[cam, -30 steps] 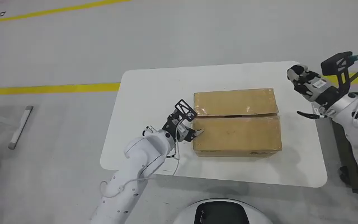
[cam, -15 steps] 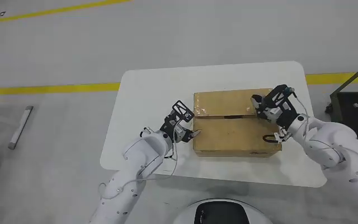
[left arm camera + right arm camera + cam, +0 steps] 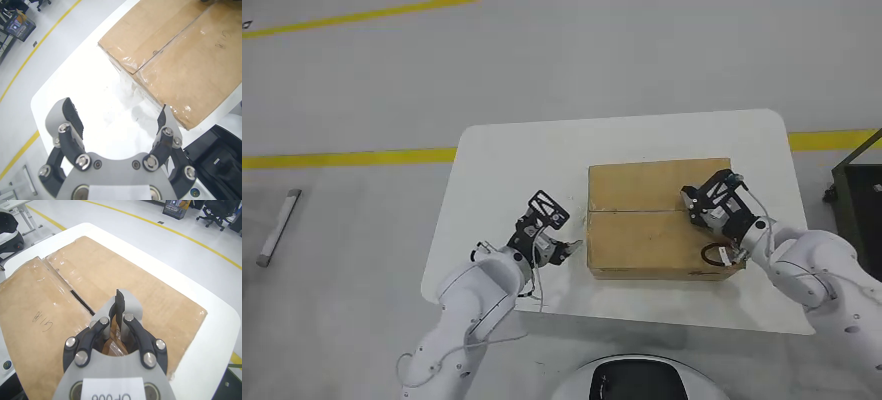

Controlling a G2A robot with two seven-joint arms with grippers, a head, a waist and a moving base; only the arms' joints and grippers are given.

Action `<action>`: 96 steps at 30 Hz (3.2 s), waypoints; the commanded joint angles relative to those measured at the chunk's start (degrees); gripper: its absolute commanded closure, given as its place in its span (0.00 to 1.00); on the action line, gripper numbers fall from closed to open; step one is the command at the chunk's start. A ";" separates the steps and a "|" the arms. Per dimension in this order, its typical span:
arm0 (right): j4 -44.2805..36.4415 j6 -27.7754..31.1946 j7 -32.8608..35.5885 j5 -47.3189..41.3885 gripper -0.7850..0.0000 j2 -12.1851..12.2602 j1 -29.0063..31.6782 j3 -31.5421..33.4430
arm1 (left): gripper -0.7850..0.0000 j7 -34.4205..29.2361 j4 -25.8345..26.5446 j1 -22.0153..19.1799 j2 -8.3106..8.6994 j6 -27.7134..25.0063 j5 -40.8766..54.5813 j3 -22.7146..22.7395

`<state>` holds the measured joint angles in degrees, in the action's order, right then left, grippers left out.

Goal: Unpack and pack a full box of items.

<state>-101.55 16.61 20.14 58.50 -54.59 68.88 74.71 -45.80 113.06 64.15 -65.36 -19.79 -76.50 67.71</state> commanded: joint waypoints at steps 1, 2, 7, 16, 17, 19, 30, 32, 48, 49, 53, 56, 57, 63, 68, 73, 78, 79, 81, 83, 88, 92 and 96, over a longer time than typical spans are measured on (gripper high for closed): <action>-0.22 -0.02 0.27 0.12 1.00 -0.08 -0.07 0.04 | 0.00 0.11 1.67 2.76 0.37 0.12 0.06 2.18; -0.28 0.01 0.35 0.19 1.00 -0.11 -0.08 0.07 | 0.00 0.28 2.22 3.86 0.52 0.09 0.19 3.08; -0.32 0.27 0.72 0.44 1.00 -0.24 -0.06 0.30 | 0.00 1.22 2.42 7.13 1.04 -1.27 -1.70 5.15; -0.63 1.15 2.27 0.68 1.00 -0.26 0.61 1.93 | 0.00 1.22 2.42 7.13 1.04 -1.27 -1.70 5.15; -0.70 1.19 2.37 0.69 1.00 -0.28 0.69 2.01 | 0.00 2.35 2.00 7.54 1.01 -0.62 -1.47 5.30; -0.81 1.14 2.58 0.61 1.00 -0.33 0.80 2.17 | 0.00 3.36 0.37 8.22 1.04 0.13 -2.85 5.39; -1.74 1.00 3.52 1.03 1.00 -0.59 1.18 2.51 | 0.00 13.24 -12.36 6.55 0.08 5.20 -9.23 0.50; -1.83 0.88 3.62 1.06 1.00 -0.66 1.27 2.60 | 0.00 15.11 -15.39 4.72 -0.42 5.91 -9.26 -1.31; -2.69 0.43 4.53 0.93 1.00 -0.99 1.84 3.77 | 0.00 28.74 -28.07 -5.52 -4.01 8.70 -5.74 -10.43; -2.75 0.47 4.62 1.03 1.00 -1.03 1.85 3.76 | 0.00 29.46 -28.41 -5.92 -4.24 9.18 -5.75 -10.83; -2.71 0.56 4.71 1.12 1.00 -1.14 1.79 3.68 | 0.00 32.20 -28.48 -6.69 -4.85 11.95 -5.08 -11.07; -2.72 0.59 4.84 1.30 1.00 -1.24 1.73 3.48 | 0.00 34.84 -28.57 -6.90 -5.09 12.74 -5.56 -10.98; -2.67 0.56 4.81 1.35 1.00 -1.27 1.72 3.43 | 0.00 35.37 -28.63 -6.98 -5.13 12.73 -5.75 -10.89; -2.20 0.87 4.80 1.59 1.00 -1.44 1.32 3.37 | 0.00 37.64 -29.00 -7.14 -5.56 14.71 -5.68 -10.20; -1.82 1.05 4.86 1.55 1.00 -1.53 1.20 3.72 | 0.00 38.32 -28.96 -8.27 -6.04 15.34 -5.02 -9.91; -1.78 1.03 4.97 1.49 1.00 -1.63 1.25 4.00 | 0.00 38.55 -28.51 -8.91 -6.39 15.51 -4.55 -9.43; -1.70 0.99 4.89 1.57 1.00 -1.75 1.22 4.13 | 0.00 38.48 -27.06 -8.88 -6.56 16.27 -4.86 -8.52; -1.66 1.01 4.90 1.58 1.00 -1.77 1.18 4.13 | 0.00 38.67 -26.68 -8.68 -6.59 16.64 -4.82 -8.26; -1.58 1.05 4.96 1.58 1.00 -1.82 1.04 4.12 | 0.00 38.30 -25.91 -8.28 -6.64 17.12 -3.53 -7.39; -1.46 1.09 5.01 1.58 1.00 -1.88 0.89 4.09 | 0.00 37.92 -25.32 -7.89 -6.66 16.92 -2.53 -6.68; -1.21 1.21 4.98 1.52 1.00 -2.02 0.62 4.00 | 0.00 37.51 -24.25 -8.41 -6.88 16.51 -1.27 -5.80; -1.00 1.39 5.02 1.38 1.00 -2.09 0.45 4.23 | 0.00 37.16 -23.32 -9.43 -7.23 15.93 -0.66 -6.07; -0.87 1.47 5.14 1.30 1.00 -2.14 0.46 4.53 | 0.00 36.12 -22.35 -10.58 -7.61 15.38 -0.38 -6.65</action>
<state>-102.45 18.08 25.25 59.81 -56.72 69.33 79.18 -9.41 90.48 53.82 -72.89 -4.25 -76.94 61.21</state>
